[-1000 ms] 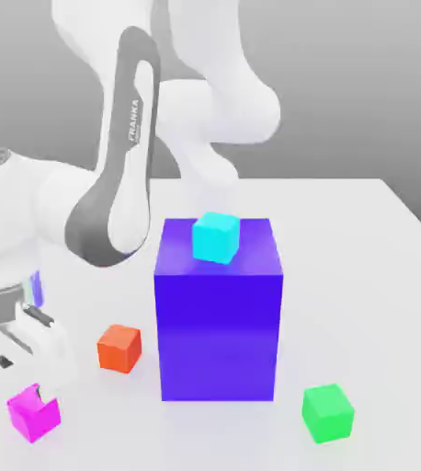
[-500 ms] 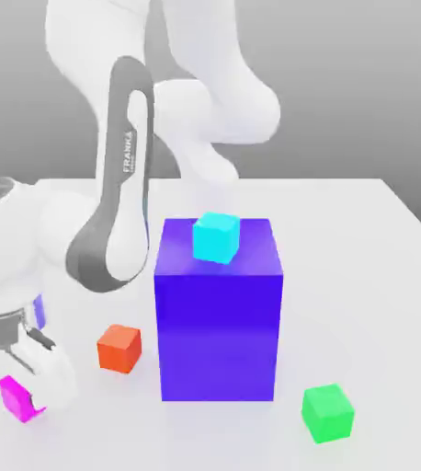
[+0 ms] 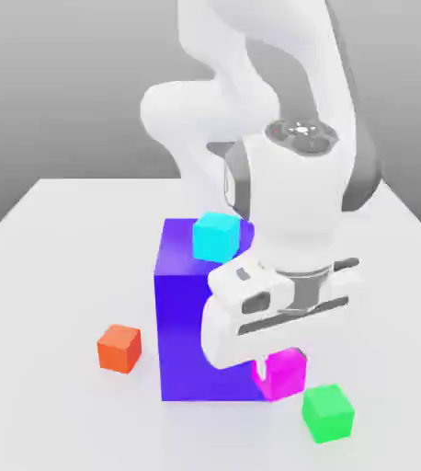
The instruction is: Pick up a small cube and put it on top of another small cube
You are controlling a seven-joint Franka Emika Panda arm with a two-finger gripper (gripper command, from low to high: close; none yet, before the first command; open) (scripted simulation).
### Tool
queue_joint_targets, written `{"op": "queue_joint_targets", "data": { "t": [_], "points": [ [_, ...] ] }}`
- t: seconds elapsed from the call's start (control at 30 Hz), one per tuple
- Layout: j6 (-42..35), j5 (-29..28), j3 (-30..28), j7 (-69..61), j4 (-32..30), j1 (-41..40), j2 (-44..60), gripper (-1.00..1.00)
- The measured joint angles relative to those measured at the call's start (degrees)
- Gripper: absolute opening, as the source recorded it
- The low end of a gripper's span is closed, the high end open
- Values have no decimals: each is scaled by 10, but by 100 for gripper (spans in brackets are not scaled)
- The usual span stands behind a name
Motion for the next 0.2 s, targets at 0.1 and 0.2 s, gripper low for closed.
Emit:
{"op": "queue_joint_targets", "data": {
  "t": [0.1,0.2],
  "points": [
    [52,-29,-9,13,3,13,56,100],
    [52,-29,-9,13,3,13,56,100]
  ]
}}
